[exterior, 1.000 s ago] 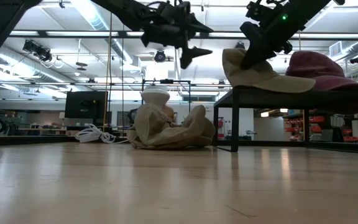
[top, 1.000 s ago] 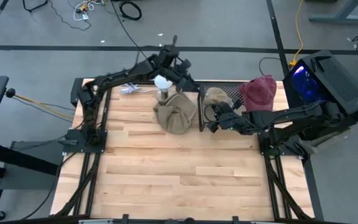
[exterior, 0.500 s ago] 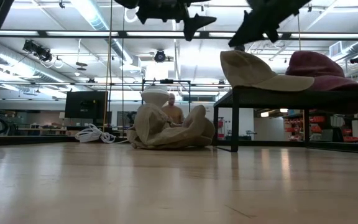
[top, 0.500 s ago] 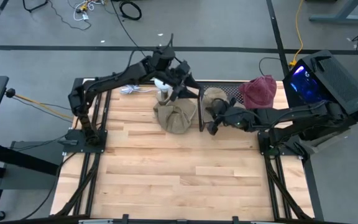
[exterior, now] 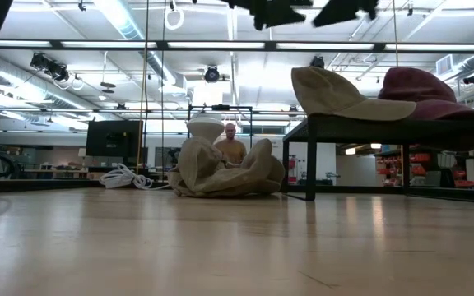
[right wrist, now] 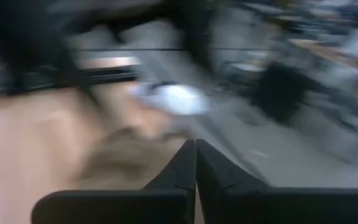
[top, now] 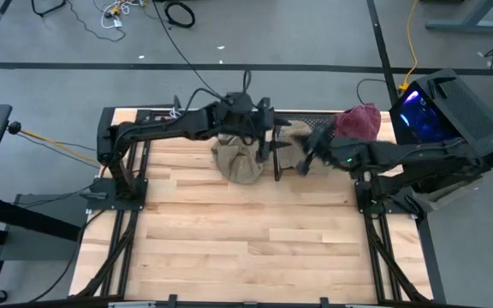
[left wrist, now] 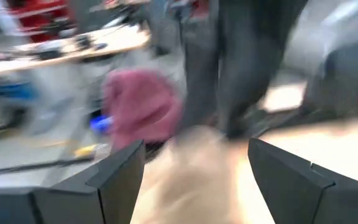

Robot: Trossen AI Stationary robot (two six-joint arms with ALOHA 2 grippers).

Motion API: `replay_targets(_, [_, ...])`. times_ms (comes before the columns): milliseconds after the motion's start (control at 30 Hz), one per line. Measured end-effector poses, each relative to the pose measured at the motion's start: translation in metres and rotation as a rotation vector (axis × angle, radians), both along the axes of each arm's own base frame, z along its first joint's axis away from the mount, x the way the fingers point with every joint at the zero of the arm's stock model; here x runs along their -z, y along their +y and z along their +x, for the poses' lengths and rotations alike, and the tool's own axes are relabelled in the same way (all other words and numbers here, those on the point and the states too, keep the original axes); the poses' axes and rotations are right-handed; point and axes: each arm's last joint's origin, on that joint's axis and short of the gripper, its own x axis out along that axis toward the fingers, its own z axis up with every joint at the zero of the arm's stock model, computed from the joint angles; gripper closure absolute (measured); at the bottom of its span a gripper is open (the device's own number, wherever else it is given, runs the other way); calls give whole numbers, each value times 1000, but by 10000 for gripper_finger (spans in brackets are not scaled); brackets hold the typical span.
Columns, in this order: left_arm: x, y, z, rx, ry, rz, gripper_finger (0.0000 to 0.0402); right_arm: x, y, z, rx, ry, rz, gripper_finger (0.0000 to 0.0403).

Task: Pick & Place hat
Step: Stack the stacked brown hat on the brown hat on the black shelf

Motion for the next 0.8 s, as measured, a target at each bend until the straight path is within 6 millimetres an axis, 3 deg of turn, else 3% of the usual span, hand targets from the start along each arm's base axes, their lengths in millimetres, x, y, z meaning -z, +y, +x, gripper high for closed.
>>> replay_targets(133, [9, -12, 0, -149, 132, 174, 111, -34, -8, -27, 243, 35, -61, 392])
replay_targets(300, [16, -22, -1, -138, 199, 132, 111, -62, -22, -58, 408, 67, 5, 397])
replay_targets(533, [18, -32, 0, -111, 212, 87, 148, -65, -49, -96, 662, 173, 146, 401])
replay_targets(667, [22, -39, -1, -101, 252, 89, 189, -63, -63, -105, 729, 260, 150, 399])
replay_targets(800, [29, -43, -11, -222, 394, 138, 246, -62, -74, -111, 779, 326, 132, 397])
